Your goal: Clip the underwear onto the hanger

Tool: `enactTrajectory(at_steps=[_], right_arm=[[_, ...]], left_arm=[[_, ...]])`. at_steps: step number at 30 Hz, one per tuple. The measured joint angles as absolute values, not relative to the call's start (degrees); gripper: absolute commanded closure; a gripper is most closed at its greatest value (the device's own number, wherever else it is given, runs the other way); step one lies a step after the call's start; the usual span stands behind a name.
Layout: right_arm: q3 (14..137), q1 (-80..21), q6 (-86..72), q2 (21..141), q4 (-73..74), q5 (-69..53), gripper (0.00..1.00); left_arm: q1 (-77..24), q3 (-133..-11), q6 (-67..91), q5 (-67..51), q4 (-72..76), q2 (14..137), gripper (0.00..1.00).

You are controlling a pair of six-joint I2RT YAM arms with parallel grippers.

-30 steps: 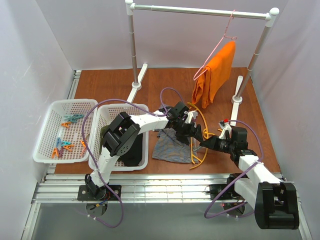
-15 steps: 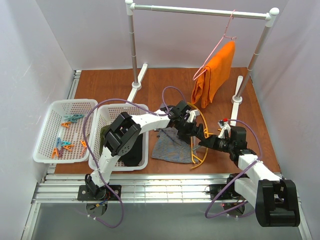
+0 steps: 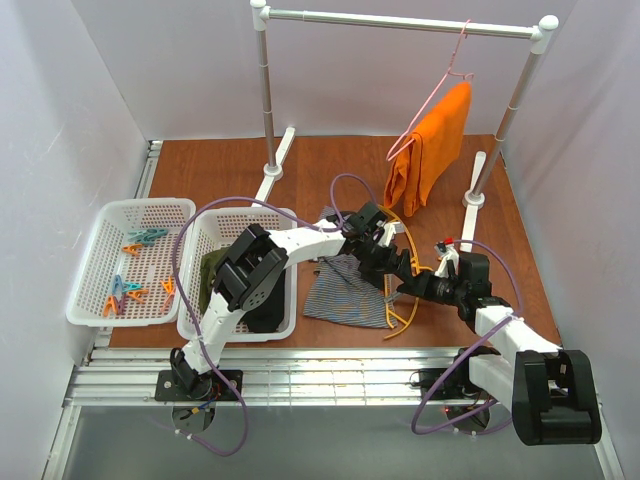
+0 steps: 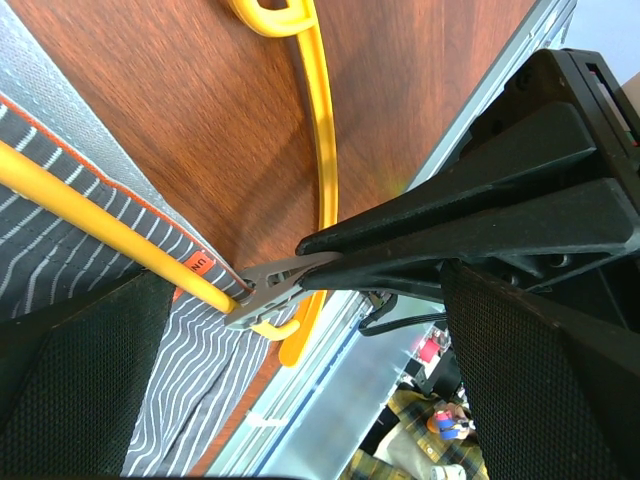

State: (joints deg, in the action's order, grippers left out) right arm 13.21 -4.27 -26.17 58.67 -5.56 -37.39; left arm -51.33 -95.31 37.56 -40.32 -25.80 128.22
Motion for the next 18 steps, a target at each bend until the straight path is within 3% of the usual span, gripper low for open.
enactTrajectory(at_steps=[18], right_arm=[[14.72,-7.16,-26.59,59.64,-5.74,-32.82,0.99]], left_arm=[[-51.4,-98.43,37.3,-40.53,-28.88,129.16,0.03]])
